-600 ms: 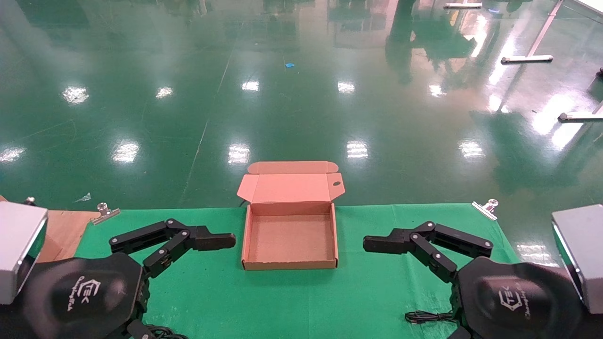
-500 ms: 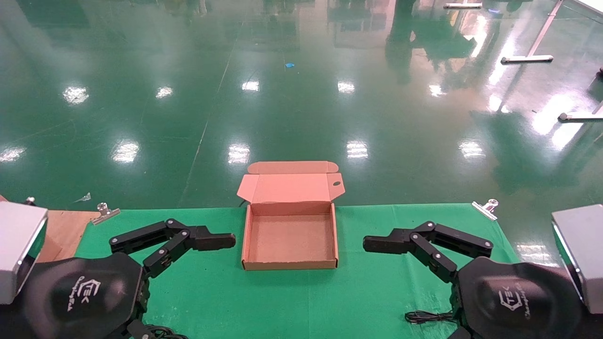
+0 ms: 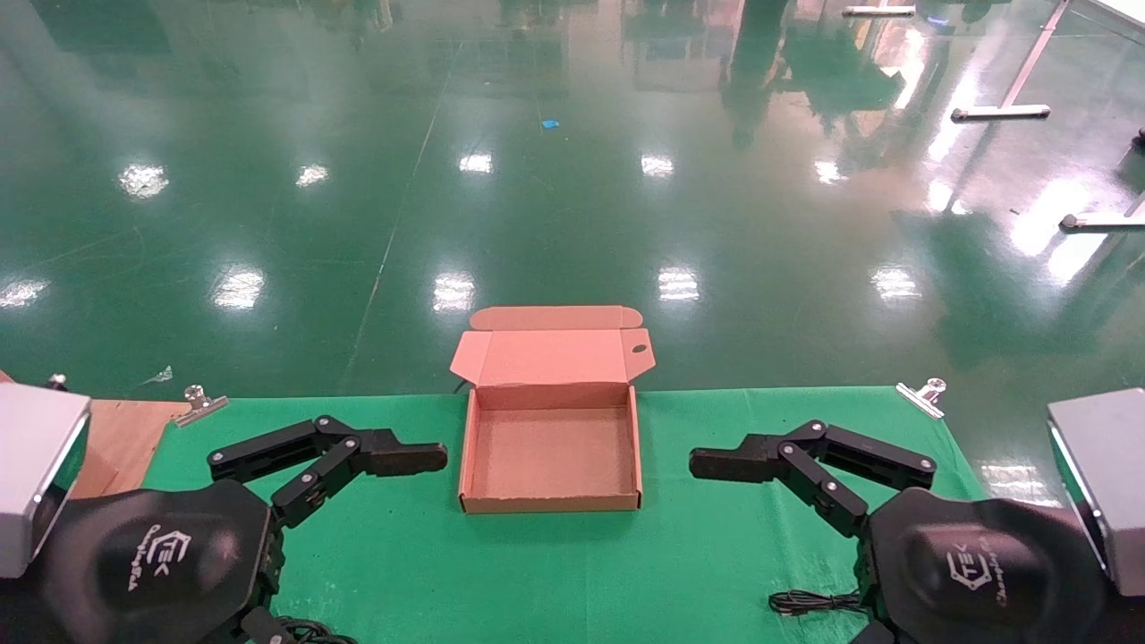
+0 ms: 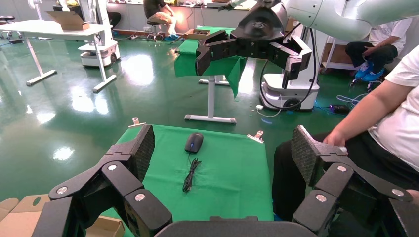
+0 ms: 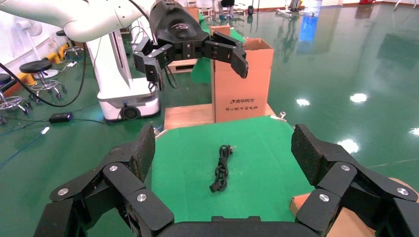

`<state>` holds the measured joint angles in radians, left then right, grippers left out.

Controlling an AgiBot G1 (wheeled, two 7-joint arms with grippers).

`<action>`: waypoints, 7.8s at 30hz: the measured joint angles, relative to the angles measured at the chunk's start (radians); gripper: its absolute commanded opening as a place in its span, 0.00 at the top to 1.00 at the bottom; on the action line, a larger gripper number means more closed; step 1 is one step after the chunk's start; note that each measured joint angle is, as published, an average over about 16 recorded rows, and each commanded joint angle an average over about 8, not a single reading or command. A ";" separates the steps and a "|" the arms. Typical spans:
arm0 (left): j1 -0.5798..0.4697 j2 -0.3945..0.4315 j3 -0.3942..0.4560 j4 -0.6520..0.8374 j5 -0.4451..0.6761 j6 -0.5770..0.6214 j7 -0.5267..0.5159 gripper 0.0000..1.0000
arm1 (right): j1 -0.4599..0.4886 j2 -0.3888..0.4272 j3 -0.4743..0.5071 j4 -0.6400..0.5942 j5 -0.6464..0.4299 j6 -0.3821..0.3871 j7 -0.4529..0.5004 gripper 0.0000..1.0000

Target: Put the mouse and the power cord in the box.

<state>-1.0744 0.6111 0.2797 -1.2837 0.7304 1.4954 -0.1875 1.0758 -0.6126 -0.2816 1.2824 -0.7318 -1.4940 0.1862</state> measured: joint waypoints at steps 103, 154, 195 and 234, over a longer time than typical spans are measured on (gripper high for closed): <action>-0.503 0.441 0.574 1.270 0.954 -0.323 0.724 1.00 | 0.543 -0.631 -0.474 -1.255 -1.214 0.436 -0.724 1.00; -0.808 0.491 0.556 1.224 0.932 -0.208 0.717 1.00 | 0.836 -0.678 -0.416 -1.218 -1.130 0.268 -0.719 1.00; -0.913 0.641 0.494 1.277 0.848 -0.382 0.745 1.00 | 0.773 -0.761 -0.804 -0.703 -0.877 0.653 -0.385 1.00; -0.646 0.742 0.476 1.204 0.808 -0.512 0.791 1.00 | 0.867 -0.747 -1.107 -0.772 -0.653 0.765 -0.336 1.00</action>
<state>-1.7208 1.3530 0.7555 -0.0800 1.5382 0.9831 0.6030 1.9424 -1.3596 -1.3885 0.5102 -1.3848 -0.7289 -0.1497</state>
